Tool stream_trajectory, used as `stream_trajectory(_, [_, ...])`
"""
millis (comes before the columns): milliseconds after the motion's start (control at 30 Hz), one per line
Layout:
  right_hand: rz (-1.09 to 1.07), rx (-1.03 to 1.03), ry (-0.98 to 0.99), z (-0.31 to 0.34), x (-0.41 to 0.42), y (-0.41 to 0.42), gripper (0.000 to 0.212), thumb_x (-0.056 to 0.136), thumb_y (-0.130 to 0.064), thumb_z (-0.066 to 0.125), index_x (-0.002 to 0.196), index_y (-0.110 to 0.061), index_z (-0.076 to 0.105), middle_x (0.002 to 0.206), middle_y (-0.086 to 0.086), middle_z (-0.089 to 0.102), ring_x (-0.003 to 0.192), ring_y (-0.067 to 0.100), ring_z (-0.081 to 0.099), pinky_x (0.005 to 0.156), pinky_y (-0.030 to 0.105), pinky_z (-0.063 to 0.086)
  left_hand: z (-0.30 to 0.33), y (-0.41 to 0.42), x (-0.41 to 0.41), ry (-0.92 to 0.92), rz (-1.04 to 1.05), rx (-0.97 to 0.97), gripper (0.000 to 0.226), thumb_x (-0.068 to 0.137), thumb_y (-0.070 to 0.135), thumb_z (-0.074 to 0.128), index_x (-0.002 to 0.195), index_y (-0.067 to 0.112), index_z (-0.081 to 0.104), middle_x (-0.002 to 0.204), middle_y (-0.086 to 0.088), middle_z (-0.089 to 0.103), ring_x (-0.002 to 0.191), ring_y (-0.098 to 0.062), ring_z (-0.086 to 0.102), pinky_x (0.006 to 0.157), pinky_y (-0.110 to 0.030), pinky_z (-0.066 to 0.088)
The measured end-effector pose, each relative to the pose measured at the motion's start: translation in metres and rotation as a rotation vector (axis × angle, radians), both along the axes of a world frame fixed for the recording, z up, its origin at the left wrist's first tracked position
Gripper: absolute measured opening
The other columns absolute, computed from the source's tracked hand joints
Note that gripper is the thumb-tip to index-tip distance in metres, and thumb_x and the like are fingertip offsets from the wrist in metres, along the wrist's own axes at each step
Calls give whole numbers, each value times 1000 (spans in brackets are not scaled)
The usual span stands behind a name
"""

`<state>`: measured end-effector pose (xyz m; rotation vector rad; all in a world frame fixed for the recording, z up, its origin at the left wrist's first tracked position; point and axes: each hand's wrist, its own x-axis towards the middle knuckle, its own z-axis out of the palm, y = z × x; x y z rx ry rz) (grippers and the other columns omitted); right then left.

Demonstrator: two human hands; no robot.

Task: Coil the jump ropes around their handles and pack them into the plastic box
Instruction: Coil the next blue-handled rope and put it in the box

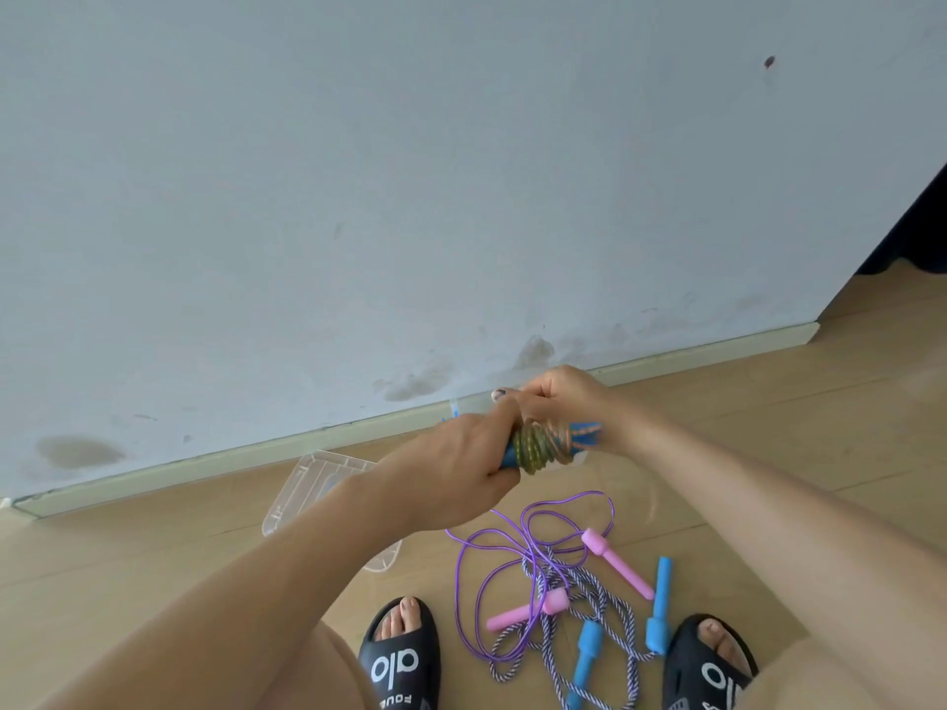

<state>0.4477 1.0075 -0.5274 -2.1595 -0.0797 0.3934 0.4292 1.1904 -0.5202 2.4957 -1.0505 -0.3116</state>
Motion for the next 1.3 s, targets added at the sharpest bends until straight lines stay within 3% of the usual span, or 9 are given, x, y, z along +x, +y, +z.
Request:
stream_trajectory(100, [-79, -64, 119, -9, -10, -2, 41, 99, -10, 52, 61, -19, 38, 27, -13, 41, 37, -7, 49, 51, 12, 43, 7, -1, 3, 108, 149, -201, 22, 87, 14, 58, 97, 19, 38, 64, 6, 47, 59, -11, 42, 53, -25, 31])
stream_trajectory(200, [-141, -33, 39, -30, -18, 9, 46, 98, -32, 44, 54, -20, 42, 36, -9, 45, 41, 8, 41, 58, 30, 35, 7, -3, 12, 238, 337, -206, 28, 85, 18, 60, 106, 20, 41, 63, 3, 49, 60, -15, 41, 53, -26, 31])
stream_trajectory(367, [-22, -211, -68, -27, -57, 21, 52, 106, -43, 29, 60, -21, 40, 53, -2, 40, 51, 13, 39, 58, 34, 33, -10, 17, 45, 324, 552, -148, 10, 80, 8, 54, 89, 14, 51, 73, -2, 53, 61, -20, 45, 54, -32, 38])
stream_trajectory(633, [20, -471, -473, 23, -36, 7, 58, 100, -51, 43, 58, -11, 35, 47, 4, 41, 49, 22, 33, 49, 34, 25, -16, 3, 19, 187, 157, 166, 18, 86, 16, 50, 83, 33, 46, 73, 3, 51, 67, -21, 51, 55, -29, 33])
stream_trajectory(767, [26, -462, -440, 14, -11, -14, 60, 95, -57, 50, 59, -15, 25, 51, 2, 22, 53, 19, 23, 52, 34, 22, -16, -4, 10, 50, 30, 132, 15, 86, 16, 52, 99, 19, 47, 65, 7, 45, 64, -24, 47, 56, -33, 29])
stream_trajectory(967, [45, 33, -101, -24, -3, -15, 63, 96, -53, 53, 54, -11, 32, 55, 3, 25, 54, 17, 26, 56, 34, 22, -5, 3, 7, 132, -24, -47, 32, 79, 13, 55, 81, 42, 41, 59, 7, 45, 56, -16, 41, 53, -28, 30])
stream_trajectory(1067, [-93, 222, 44, -39, -12, -6, 55, 94, -35, 58, 43, -19, 45, 46, -8, 33, 47, 10, 30, 56, 28, 25, 0, 6, 5, 269, 92, -218, 29, 74, 11, 54, 82, 39, 53, 64, -3, 49, 57, -16, 38, 55, -31, 33])
stream_trajectory(1167, [-261, 182, -14, -31, -33, 9, 50, 101, -26, 44, 52, -20, 44, 37, -11, 37, 38, 4, 31, 49, 22, 28, 0, 5, 17, 387, 371, -335, 23, 77, 5, 55, 75, 28, 55, 55, 11, 43, 54, -13, 35, 51, -27, 33])
stream_trajectory(1300, [-88, -203, -216, -17, -63, 18, 46, 103, -33, 37, 63, -12, 40, 47, -1, 38, 51, 17, 34, 53, 33, 29, -4, 11, 31, 512, 551, -223, 10, 77, 4, 52, 77, 14, 51, 64, -1, 44, 55, -20, 32, 45, -24, 28])
